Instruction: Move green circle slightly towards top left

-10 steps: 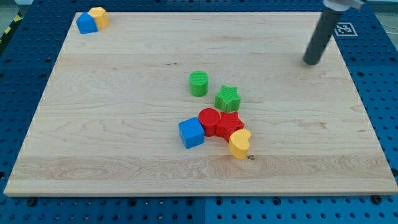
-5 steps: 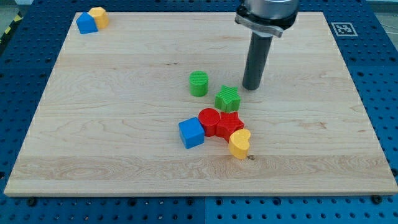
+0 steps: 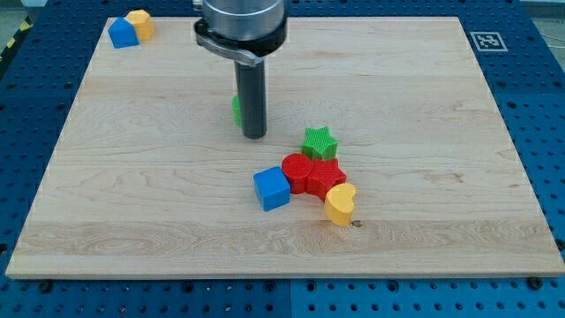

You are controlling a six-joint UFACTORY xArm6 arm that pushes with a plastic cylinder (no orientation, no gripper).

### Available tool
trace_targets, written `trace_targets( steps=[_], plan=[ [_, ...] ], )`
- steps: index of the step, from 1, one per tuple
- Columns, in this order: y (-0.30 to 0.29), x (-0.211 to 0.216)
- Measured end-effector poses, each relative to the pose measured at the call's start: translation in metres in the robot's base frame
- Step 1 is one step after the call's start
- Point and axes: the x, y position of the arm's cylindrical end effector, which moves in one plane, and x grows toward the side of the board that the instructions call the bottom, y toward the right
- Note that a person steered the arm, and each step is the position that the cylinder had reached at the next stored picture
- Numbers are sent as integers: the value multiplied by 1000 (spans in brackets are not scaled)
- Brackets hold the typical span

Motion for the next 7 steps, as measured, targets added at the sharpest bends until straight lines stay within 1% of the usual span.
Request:
trace_targets(
  steps=[1, 2, 6, 7],
  plan=[
    [-4, -1],
    [-4, -11],
    [-11, -21],
    [3, -21]
  ],
)
